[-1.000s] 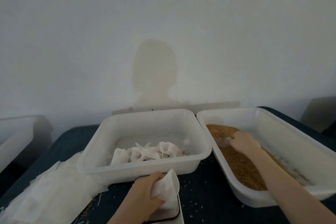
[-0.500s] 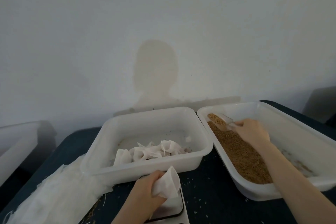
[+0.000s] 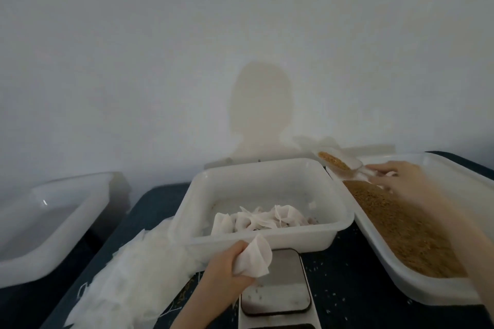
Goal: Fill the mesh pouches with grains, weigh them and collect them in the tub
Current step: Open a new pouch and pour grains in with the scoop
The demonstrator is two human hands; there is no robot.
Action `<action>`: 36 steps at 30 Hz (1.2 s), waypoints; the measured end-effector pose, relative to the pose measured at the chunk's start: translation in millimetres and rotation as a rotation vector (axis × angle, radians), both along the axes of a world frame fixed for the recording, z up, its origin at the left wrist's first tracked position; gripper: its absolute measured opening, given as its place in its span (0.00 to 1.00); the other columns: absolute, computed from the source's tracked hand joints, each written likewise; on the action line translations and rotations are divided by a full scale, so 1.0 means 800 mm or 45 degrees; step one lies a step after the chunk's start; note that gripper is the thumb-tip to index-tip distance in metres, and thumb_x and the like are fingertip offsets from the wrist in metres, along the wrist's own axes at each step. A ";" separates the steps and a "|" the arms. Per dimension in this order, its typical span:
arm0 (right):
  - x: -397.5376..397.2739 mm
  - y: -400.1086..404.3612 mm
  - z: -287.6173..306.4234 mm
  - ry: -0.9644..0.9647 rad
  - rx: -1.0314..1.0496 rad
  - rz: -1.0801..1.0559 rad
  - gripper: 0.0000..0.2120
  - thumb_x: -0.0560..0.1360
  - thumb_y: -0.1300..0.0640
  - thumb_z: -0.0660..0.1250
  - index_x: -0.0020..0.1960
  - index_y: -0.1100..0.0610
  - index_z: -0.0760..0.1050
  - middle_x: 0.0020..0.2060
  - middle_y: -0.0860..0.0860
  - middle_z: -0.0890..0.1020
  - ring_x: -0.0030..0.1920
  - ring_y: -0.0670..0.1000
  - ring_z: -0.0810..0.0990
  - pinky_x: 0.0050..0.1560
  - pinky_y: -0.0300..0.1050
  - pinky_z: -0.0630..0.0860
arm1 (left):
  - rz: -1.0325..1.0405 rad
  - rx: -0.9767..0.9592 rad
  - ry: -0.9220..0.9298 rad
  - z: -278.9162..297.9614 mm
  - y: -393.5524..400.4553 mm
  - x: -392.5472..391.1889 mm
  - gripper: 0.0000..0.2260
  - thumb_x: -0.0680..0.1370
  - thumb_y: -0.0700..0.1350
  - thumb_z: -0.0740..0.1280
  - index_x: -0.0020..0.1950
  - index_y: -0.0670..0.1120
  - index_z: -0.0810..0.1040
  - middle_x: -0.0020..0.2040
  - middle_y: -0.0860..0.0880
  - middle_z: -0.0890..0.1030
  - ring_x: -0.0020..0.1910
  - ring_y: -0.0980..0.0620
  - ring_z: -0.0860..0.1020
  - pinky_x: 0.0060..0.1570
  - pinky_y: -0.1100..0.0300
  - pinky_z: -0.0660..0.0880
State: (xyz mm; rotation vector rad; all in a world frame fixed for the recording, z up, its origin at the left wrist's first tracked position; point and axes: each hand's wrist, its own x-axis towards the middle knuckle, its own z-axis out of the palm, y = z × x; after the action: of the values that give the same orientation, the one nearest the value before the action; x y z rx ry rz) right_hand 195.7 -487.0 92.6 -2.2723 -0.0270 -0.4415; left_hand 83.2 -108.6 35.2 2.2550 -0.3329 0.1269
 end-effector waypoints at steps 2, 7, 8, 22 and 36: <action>-0.009 0.010 0.007 -0.002 0.078 0.162 0.10 0.72 0.57 0.72 0.49 0.42 0.81 0.31 0.49 0.82 0.25 0.43 0.74 0.27 0.37 0.71 | 0.023 -0.032 -0.027 0.000 0.007 -0.003 0.08 0.69 0.51 0.70 0.46 0.60 0.76 0.46 0.66 0.79 0.44 0.68 0.77 0.42 0.74 0.72; -0.038 0.046 0.019 0.133 0.199 0.634 0.15 0.73 0.65 0.70 0.50 0.46 0.84 0.36 0.50 0.79 0.30 0.48 0.73 0.32 0.45 0.69 | 0.134 -0.068 -0.029 -0.004 0.017 -0.002 0.12 0.64 0.59 0.66 0.45 0.58 0.76 0.40 0.62 0.80 0.38 0.66 0.76 0.39 0.71 0.71; -0.045 0.054 0.021 0.176 0.195 0.719 0.16 0.73 0.67 0.70 0.50 0.46 0.84 0.37 0.51 0.79 0.32 0.49 0.74 0.33 0.46 0.68 | 0.150 -0.058 -0.032 -0.004 0.018 -0.002 0.12 0.65 0.59 0.67 0.45 0.57 0.75 0.39 0.61 0.80 0.38 0.66 0.76 0.38 0.71 0.71; -0.078 0.088 0.022 0.372 -0.175 0.995 0.18 0.72 0.58 0.72 0.55 0.37 0.81 0.41 0.41 0.78 0.41 0.40 0.75 0.45 0.33 0.71 | 0.162 0.075 -0.023 -0.004 0.019 -0.004 0.17 0.64 0.66 0.66 0.48 0.61 0.71 0.42 0.63 0.79 0.41 0.65 0.77 0.41 0.66 0.74; -0.080 0.099 0.005 0.403 -0.268 1.016 0.16 0.73 0.53 0.72 0.55 0.36 0.80 0.40 0.36 0.76 0.40 0.36 0.73 0.45 0.28 0.67 | 0.121 0.486 -0.116 -0.018 0.000 0.003 0.27 0.71 0.62 0.65 0.67 0.59 0.62 0.51 0.60 0.73 0.50 0.60 0.73 0.52 0.63 0.70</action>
State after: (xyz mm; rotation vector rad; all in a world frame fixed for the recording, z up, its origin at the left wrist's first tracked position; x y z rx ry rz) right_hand 131.3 -408.1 96.2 -2.2799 -0.8146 0.3533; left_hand 85.3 -109.0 20.9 2.6498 -0.3189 0.2334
